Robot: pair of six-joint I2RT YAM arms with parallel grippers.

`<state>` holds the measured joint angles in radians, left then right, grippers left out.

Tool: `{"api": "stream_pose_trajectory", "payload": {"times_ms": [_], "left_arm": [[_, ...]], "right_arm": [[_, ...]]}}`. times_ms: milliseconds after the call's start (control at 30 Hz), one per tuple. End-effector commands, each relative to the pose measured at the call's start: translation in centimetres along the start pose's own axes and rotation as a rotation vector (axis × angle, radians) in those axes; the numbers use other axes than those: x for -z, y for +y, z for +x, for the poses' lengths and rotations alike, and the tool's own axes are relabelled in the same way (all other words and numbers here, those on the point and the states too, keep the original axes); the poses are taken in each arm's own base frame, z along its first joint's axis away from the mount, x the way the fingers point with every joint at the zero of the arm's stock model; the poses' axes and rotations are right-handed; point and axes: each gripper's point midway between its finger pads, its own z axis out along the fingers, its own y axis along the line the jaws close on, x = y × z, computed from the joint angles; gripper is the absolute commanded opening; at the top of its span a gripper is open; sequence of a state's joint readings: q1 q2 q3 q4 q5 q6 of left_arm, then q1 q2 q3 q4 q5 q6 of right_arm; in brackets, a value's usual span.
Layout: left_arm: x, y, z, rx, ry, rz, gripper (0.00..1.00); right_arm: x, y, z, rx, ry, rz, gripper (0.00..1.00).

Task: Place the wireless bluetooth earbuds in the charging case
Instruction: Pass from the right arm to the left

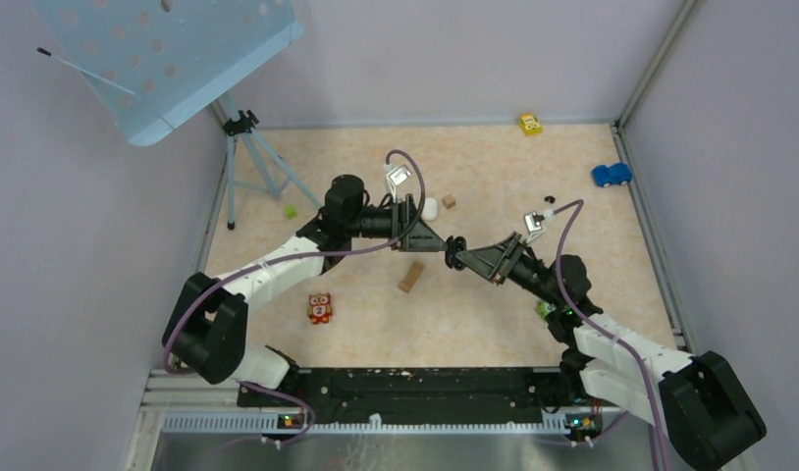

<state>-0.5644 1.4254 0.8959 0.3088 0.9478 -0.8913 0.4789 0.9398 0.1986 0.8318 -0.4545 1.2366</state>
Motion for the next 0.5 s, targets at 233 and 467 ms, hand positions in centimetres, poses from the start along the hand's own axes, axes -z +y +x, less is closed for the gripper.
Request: {"api": "stream_pose_trajectory", "payload": {"times_ms": [233, 467], "left_arm": [[-1.5, -0.4, 0.1, 0.024, -0.010, 0.044, 0.66], [-2.0, -0.8, 0.7, 0.032, 0.012, 0.075, 0.60]], "right_arm": [[-0.3, 2.4, -1.5, 0.046, -0.049, -0.073, 0.00], [-0.3, 2.5, -1.5, 0.048, -0.048, -0.075, 0.00]]}}
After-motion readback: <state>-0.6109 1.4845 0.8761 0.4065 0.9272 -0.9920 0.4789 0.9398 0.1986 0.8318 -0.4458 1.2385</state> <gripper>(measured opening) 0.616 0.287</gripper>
